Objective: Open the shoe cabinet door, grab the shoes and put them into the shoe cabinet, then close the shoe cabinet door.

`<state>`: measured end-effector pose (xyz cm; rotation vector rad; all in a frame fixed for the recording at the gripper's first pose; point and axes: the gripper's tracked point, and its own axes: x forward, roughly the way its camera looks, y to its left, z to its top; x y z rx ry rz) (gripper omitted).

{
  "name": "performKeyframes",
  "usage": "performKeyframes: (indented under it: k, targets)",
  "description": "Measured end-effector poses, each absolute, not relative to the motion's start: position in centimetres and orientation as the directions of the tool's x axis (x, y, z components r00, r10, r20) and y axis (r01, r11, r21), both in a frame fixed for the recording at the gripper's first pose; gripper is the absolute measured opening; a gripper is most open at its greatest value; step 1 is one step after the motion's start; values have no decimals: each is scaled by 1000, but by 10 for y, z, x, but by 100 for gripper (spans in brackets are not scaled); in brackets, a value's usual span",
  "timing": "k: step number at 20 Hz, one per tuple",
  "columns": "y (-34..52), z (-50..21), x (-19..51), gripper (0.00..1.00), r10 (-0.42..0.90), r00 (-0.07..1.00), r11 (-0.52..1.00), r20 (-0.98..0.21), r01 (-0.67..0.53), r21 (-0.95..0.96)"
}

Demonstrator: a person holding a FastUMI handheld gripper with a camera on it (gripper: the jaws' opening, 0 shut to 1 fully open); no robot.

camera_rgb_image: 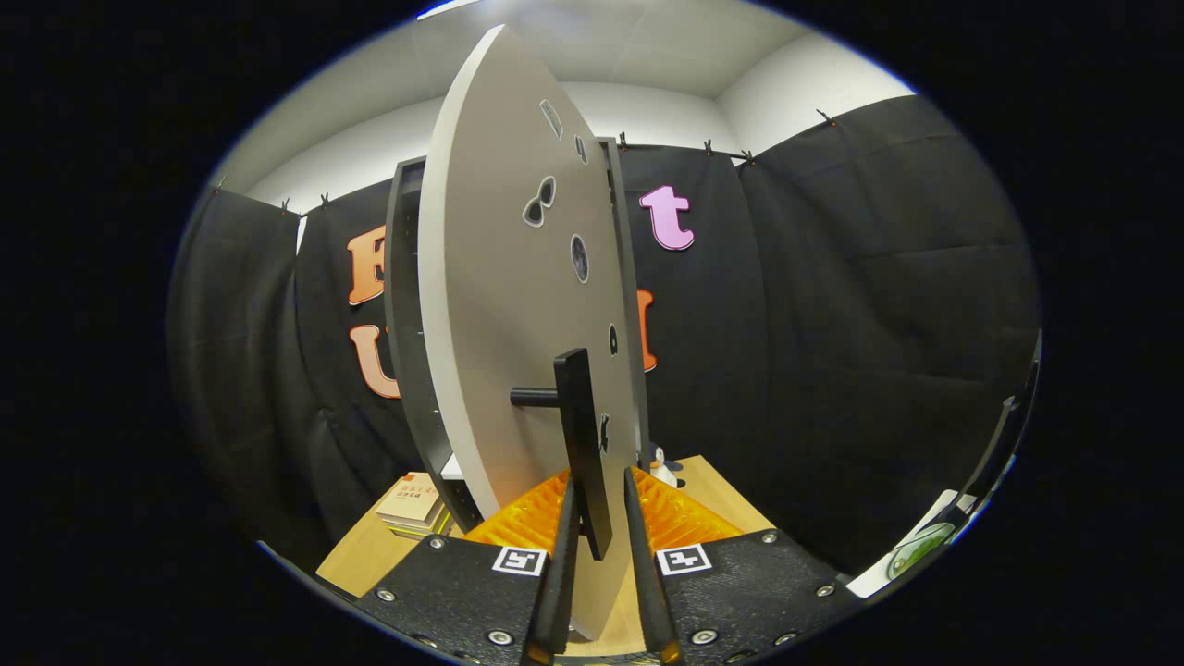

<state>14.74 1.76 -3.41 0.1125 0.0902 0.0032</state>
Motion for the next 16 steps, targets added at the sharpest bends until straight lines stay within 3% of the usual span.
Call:
performKeyframes:
  k: [16]
  targets:
    - [-35, -41, 138, 25, -87, 990, 995, -110, 92, 49]
